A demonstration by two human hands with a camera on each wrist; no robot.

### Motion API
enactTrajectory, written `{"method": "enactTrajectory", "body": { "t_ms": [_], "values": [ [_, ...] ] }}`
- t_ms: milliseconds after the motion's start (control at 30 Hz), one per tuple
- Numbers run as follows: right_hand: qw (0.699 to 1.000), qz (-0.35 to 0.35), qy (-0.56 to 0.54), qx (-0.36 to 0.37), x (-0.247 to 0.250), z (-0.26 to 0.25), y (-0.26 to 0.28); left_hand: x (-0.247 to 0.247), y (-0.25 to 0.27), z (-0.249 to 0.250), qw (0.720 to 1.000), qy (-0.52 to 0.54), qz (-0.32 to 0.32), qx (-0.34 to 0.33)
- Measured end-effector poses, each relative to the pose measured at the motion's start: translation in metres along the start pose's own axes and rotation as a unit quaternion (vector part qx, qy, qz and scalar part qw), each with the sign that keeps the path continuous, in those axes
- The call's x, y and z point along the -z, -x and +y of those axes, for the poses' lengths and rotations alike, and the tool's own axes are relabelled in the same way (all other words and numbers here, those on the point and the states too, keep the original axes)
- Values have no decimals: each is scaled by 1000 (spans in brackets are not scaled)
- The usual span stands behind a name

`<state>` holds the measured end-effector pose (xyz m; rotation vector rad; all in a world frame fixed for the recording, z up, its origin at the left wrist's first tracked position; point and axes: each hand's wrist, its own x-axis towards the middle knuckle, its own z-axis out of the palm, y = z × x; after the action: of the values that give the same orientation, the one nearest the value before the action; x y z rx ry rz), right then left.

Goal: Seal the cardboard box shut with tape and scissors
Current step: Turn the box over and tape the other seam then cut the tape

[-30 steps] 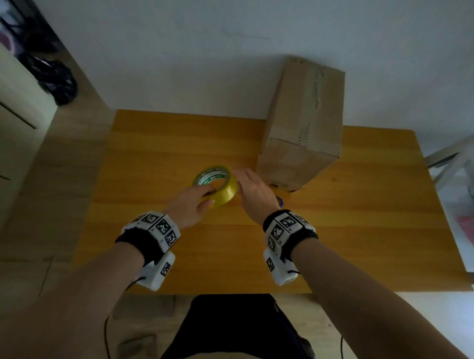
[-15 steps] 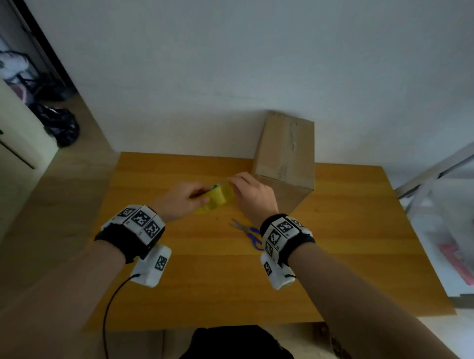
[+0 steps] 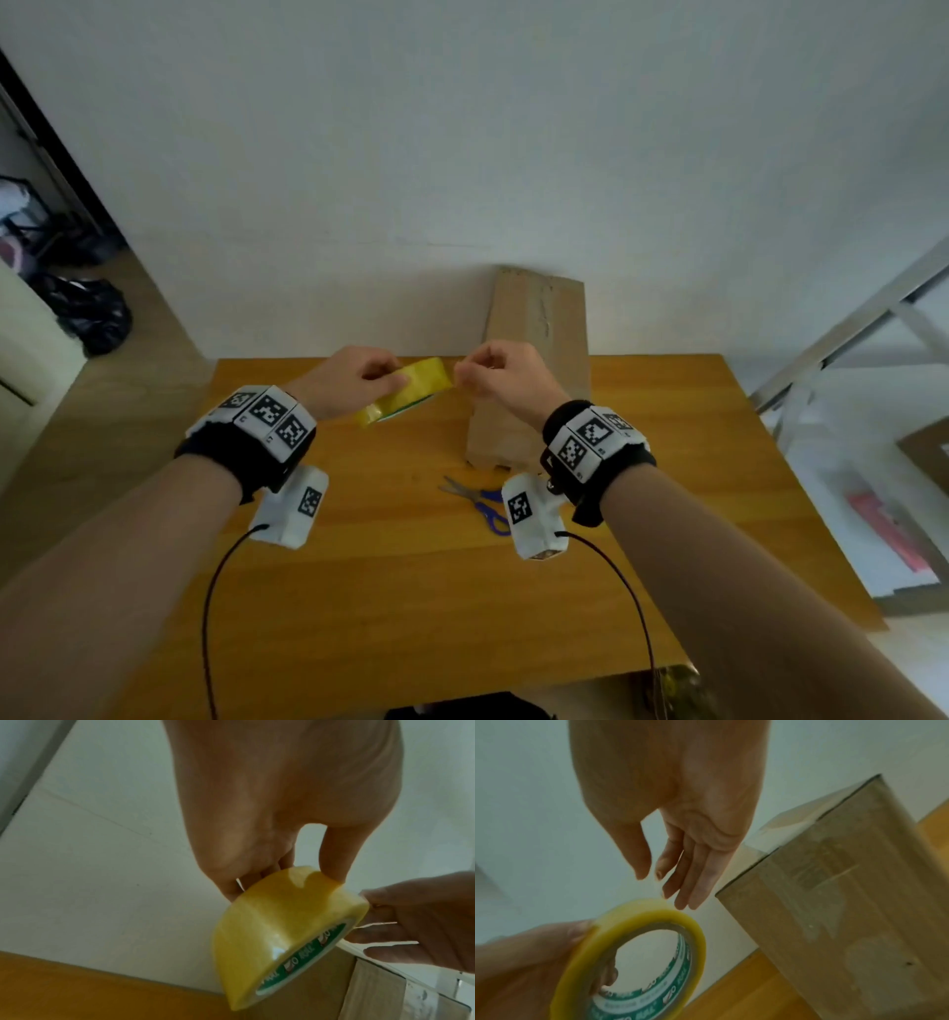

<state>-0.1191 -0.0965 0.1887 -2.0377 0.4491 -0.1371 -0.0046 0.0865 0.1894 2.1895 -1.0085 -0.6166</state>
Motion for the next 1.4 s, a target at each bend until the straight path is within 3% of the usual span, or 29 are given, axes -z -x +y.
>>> {"method": "enactTrajectory", "body": {
  "t_ms": [133, 300, 600, 833, 1000, 1133, 1400],
  "values": [
    [995, -15, -91, -35, 16, -3, 1, 2, -11, 7, 999, -45, 1, -9],
    [991, -19, -109, -72, 44, -2, 9, -4, -27, 14, 996, -92, -5, 5],
    [962, 7, -206, -177, 68, 15, 19, -7, -36, 23, 997, 19, -56, -46],
    [967, -6, -190, -168, 94, 33, 34, -15, -35, 34, 990, -133, -18, 35],
    [957, -3, -227, -179, 105, 51, 41, -22, -38, 44, 991, -129, -21, 18],
    [959, 4, -222, -178, 106, 59, 46, -28, -41, 47, 982, -180, -12, 48],
    [930, 26, -294, -218, 106, 70, 48, -32, -52, 49, 982, -187, -13, 16]
  ]
}}
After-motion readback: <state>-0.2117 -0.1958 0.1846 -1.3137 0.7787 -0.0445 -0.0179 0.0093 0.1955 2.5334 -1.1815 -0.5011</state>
